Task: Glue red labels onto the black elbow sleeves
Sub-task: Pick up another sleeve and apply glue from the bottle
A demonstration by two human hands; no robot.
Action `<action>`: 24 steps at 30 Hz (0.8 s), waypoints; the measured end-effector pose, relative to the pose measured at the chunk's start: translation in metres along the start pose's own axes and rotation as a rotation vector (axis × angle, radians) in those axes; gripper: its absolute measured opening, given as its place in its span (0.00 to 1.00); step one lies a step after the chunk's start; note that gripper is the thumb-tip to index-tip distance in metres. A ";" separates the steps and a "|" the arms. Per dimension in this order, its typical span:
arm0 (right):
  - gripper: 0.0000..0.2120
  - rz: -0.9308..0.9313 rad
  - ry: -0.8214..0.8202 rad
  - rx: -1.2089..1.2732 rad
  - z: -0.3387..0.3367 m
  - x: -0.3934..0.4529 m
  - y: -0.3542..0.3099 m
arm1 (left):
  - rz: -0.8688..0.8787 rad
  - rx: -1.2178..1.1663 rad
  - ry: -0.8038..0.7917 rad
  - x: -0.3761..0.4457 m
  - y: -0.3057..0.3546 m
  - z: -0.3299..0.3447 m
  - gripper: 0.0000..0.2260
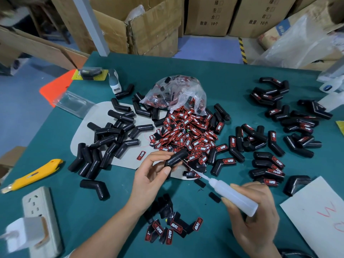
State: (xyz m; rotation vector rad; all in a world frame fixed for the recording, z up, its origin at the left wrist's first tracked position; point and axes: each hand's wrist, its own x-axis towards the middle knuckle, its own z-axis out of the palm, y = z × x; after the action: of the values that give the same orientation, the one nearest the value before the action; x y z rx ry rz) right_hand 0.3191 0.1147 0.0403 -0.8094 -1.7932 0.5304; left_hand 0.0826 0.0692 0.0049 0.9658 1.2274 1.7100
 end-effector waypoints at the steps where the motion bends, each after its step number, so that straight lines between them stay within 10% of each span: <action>1: 0.12 0.002 -0.005 0.008 0.001 -0.001 -0.001 | 0.000 -0.002 0.003 0.000 0.000 0.000 0.10; 24: 0.14 0.000 -0.018 0.045 0.001 -0.003 0.000 | 0.001 -0.030 -0.001 0.000 0.003 0.002 0.10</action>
State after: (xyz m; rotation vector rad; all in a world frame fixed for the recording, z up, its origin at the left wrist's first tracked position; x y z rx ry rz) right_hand 0.3189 0.1126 0.0380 -0.7756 -1.7916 0.5772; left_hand 0.0836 0.0696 0.0081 0.9501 1.1972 1.7235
